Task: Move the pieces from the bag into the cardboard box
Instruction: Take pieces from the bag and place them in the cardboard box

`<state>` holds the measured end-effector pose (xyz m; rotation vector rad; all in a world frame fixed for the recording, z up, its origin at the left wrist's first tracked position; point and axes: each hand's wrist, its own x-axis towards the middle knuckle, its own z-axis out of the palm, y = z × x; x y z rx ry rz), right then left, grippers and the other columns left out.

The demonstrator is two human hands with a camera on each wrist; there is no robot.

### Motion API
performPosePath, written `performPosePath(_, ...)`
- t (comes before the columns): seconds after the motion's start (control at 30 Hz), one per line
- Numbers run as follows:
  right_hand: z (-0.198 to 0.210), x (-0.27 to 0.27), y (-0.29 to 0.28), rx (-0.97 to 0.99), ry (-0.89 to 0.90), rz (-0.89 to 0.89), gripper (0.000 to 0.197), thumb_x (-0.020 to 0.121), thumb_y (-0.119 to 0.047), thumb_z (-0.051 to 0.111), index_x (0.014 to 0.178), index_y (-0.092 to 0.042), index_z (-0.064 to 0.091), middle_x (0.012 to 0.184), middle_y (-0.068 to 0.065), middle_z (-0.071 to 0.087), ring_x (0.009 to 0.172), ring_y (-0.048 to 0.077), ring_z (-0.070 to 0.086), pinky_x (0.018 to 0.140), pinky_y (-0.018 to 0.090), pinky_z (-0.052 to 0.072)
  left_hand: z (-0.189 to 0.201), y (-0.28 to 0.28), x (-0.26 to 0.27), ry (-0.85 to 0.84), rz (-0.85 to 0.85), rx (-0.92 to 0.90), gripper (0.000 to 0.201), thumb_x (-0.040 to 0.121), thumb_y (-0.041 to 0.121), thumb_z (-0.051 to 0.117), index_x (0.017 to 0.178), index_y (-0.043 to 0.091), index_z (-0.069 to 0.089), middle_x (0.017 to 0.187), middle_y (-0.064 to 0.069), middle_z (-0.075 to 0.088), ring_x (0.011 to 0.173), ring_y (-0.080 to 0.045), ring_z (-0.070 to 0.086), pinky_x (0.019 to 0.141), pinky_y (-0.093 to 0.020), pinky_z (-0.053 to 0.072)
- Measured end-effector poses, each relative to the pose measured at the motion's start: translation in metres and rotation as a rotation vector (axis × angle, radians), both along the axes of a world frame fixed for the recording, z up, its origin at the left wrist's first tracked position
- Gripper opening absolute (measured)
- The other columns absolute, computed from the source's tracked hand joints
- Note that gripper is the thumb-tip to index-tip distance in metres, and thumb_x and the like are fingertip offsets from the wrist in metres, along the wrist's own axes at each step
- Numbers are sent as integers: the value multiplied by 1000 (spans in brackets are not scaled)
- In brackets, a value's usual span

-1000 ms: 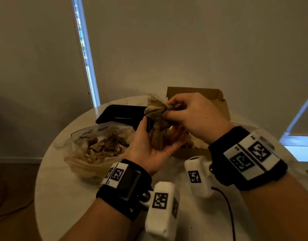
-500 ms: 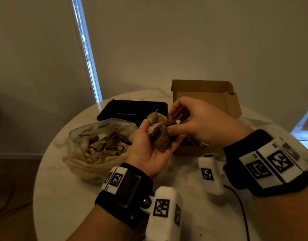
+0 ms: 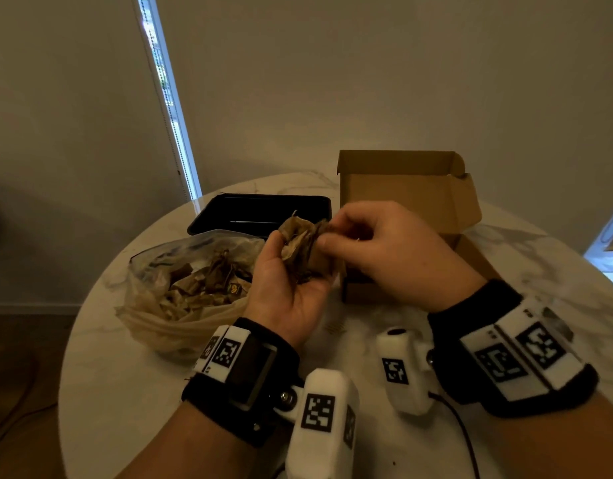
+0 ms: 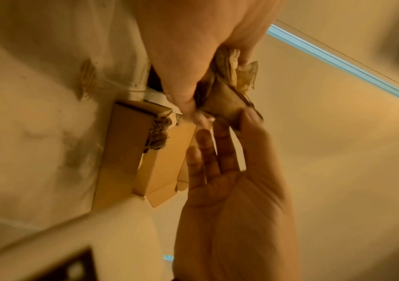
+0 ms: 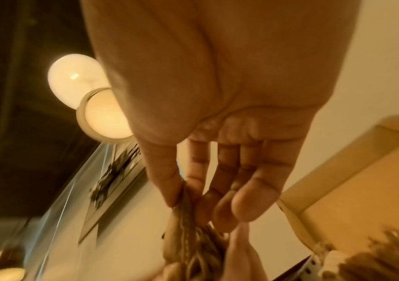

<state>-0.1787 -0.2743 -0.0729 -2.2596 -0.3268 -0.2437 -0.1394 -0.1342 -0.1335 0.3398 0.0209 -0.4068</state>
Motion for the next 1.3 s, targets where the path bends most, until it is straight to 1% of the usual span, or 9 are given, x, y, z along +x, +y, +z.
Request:
performPosePath(0.1,10,-2,-11,396,1,14,9,95,-24,69,91,-17,72,86,3,76,68,11,69,60,26,53,1,1,3,20,32,-40,50,104,37,52,145,8,53,138,-21,61,128,-32,60,100,-49,52)
performPosePath(0.2,16,-2,-17,686,-2,9,18,98,-19,64,104,-4,70,96,11,78,75,20,71,61,26,56,4,0,0,63,60,-92,39,100,34,59,123,3,65,128,-20,64,107,-31,66,87,-56,56)
performPosePath(0.37,21,-2,-23,932,-64,13,11,96,-18,64,103,-10,68,97,11,77,74,18,71,63,25,58,5,0,-2,95,103,-85,37,101,35,58,115,3,68,111,-25,72,104,-33,68,83,-51,60)
performPosePath(0.47,22,-1,-24,944,-124,6,9,95,-18,65,101,-11,68,98,13,76,77,20,71,64,25,58,5,1,-1,93,128,-75,34,100,32,60,118,5,68,126,-20,66,107,-31,67,84,-50,60)
performPosePath(0.57,23,-1,-26,954,-187,2,8,97,-15,64,102,-10,67,95,10,77,77,18,71,64,24,58,6,2,-1,88,155,-79,28,99,29,62,108,4,69,114,-18,67,98,-28,67,83,-50,60)
performPosePath(0.77,19,1,-32,924,-189,-37,12,96,-13,66,107,-10,67,93,6,77,75,15,71,63,23,57,3,6,-1,127,118,-137,26,96,26,65,109,4,67,99,-13,66,85,-19,64,60,-22,58)
performPosePath(1.0,7,4,-27,644,6,-5,12,88,-9,74,98,-7,68,85,10,75,65,15,68,59,22,58,9,1,-4,-59,-84,180,14,89,29,67,97,19,73,86,1,63,66,-7,56,39,-11,36)
performPosePath(1.17,3,7,-27,518,42,-23,10,86,-10,78,91,-9,69,71,2,73,60,13,67,59,23,59,10,-6,-12,-195,-101,400,57,87,41,73,135,13,63,103,-5,67,71,-8,57,41,-12,35)
performPosePath(1.3,1,6,-29,443,61,-35,11,86,-15,78,91,-10,70,76,3,74,61,12,68,59,21,58,12,-8,-15,-260,-58,556,33,84,35,75,113,19,72,97,-2,68,72,-7,57,45,-13,30)
